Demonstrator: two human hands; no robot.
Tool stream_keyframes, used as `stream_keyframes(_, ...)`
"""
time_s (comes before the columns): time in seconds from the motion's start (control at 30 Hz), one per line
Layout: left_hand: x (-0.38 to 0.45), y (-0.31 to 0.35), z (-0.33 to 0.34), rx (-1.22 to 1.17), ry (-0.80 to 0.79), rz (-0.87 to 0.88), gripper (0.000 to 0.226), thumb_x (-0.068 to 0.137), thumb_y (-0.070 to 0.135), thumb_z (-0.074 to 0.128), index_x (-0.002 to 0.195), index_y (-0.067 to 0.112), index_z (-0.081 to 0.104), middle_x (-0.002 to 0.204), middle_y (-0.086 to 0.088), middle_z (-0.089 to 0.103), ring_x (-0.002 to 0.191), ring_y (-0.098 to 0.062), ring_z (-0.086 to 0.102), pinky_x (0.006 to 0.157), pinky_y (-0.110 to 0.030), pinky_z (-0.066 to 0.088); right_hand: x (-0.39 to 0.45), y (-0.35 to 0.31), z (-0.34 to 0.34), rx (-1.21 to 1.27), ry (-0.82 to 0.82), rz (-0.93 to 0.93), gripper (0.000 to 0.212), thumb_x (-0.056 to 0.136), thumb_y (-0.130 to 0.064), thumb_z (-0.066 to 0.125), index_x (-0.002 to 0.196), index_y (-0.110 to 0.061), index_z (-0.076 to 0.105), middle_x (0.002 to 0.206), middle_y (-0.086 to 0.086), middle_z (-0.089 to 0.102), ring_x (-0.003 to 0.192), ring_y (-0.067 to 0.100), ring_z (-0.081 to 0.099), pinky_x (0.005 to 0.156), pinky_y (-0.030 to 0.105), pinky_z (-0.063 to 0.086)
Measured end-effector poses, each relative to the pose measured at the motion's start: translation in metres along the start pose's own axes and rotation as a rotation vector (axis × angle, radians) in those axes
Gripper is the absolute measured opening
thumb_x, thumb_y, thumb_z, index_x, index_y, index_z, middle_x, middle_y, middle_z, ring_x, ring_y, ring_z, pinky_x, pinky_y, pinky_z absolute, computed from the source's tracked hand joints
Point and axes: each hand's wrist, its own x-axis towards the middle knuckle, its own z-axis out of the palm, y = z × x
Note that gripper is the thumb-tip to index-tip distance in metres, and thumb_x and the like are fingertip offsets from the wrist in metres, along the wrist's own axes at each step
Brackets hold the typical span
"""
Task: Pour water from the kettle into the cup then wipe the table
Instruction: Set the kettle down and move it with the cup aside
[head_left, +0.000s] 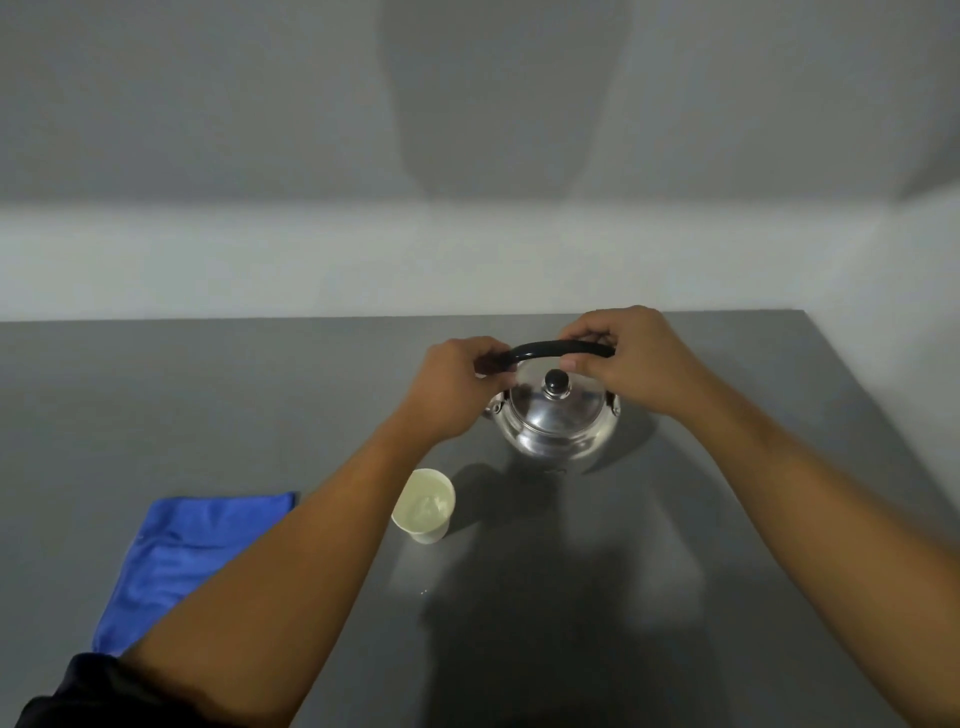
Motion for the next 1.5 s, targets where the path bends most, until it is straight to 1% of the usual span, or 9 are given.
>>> stream_keyframes(0.17,0.016,-0.002,0.003,0.080,-0.013,-0.022,0.016,0.084,0.017,0.077,0.100,0.023,0.078,0.090,0.001,0.078,0.090,-0.019,0.073,0.088,-0.038,0.056,0.013,0.021,-0.004,0.018,-0.029,0.048,0.039,0.080,-0.015,0.084,0.081,-0.053,0.073,0.084,-0.016,0.078,0.085,0.008,0.074,0.089,0.034,0.059)
stream_keyframes(0.4,0.028,-0.014,0.009,0.142,-0.044,-0.052,0.018,0.086,0.019,0.077,0.103,0.024,0.077,0.093,0.002,0.078,0.090,-0.018,0.072,0.085,-0.031,0.056,0.026,0.035,0.006,0.044,-0.079,0.076,0.032,0.081,-0.008,0.082,0.106,-0.028,0.080,0.095,-0.009,0.080,0.091,0.005,0.074,0.095,0.032,0.057)
stream_keyframes(0.73,0.039,-0.025,0.015,0.140,-0.059,-0.083,0.017,0.086,0.020,0.078,0.101,0.024,0.074,0.089,0.007,0.074,0.086,-0.012,0.071,0.077,-0.021,0.050,0.036,0.042,0.012,0.019,-0.090,0.086,0.033,0.083,-0.007,0.081,0.110,-0.025,0.079,0.098,-0.006,0.079,0.091,0.000,0.071,0.081,0.012,0.047)
stream_keyframes(0.9,0.037,-0.027,0.017,0.147,-0.061,-0.102,0.015,0.088,0.018,0.076,0.100,0.024,0.073,0.089,0.007,0.074,0.083,-0.009,0.070,0.073,-0.020,0.047,0.036,0.040,0.017,-0.002,-0.084,0.085,0.032,0.085,-0.007,0.078,0.114,-0.021,0.077,0.106,0.000,0.079,0.099,0.015,0.073,0.098,0.033,0.054)
stream_keyframes(0.97,0.037,-0.028,0.018,0.149,-0.054,-0.104,0.016,0.088,0.017,0.075,0.103,0.021,0.073,0.092,0.004,0.075,0.086,-0.013,0.070,0.075,-0.023,0.048,0.036,0.038,0.018,-0.015,-0.092,0.089,0.032,0.087,-0.007,0.076,0.116,-0.020,0.077,0.109,0.001,0.078,0.102,0.017,0.072,0.101,0.037,0.053)
stream_keyframes(1.07,0.036,-0.028,0.018,0.122,-0.047,-0.111,0.018,0.089,0.016,0.075,0.106,0.022,0.074,0.086,0.015,0.071,0.083,-0.009,0.069,0.075,-0.019,0.046,0.035,0.036,0.017,-0.041,-0.094,0.090,0.032,0.087,-0.008,0.076,0.117,-0.021,0.076,0.112,0.001,0.078,0.104,0.017,0.071,0.103,0.039,0.052)
stream_keyframes(1.3,0.012,-0.023,-0.010,0.011,-0.025,-0.066,0.030,0.091,0.007,0.072,0.118,0.021,0.071,0.107,0.006,0.076,0.088,-0.005,0.073,0.081,-0.015,0.053,0.026,0.022,0.022,-0.216,-0.030,0.092,0.033,0.089,-0.021,0.074,0.122,-0.019,0.072,0.117,0.002,0.070,0.100,0.017,0.063,0.087,0.028,0.044)
stream_keyframes(1.37,-0.002,-0.022,-0.028,0.038,-0.013,-0.059,0.028,0.091,0.007,0.072,0.114,0.022,0.072,0.105,0.008,0.076,0.084,-0.001,0.072,0.075,-0.005,0.049,0.021,0.013,0.027,-0.278,0.012,0.080,0.030,0.091,-0.022,0.071,0.121,-0.018,0.071,0.116,0.002,0.066,0.103,0.021,0.061,0.086,0.030,0.044)
stream_keyframes(1.5,-0.039,-0.029,-0.073,0.061,0.018,-0.043,0.018,0.093,0.012,0.073,0.111,0.013,0.074,0.101,0.001,0.078,0.088,-0.008,0.073,0.078,-0.007,0.050,0.003,-0.018,0.052,-0.209,0.079,0.025,0.022,0.091,-0.020,0.069,0.113,-0.020,0.074,0.109,-0.004,0.064,0.100,0.014,0.060,0.085,0.025,0.040)
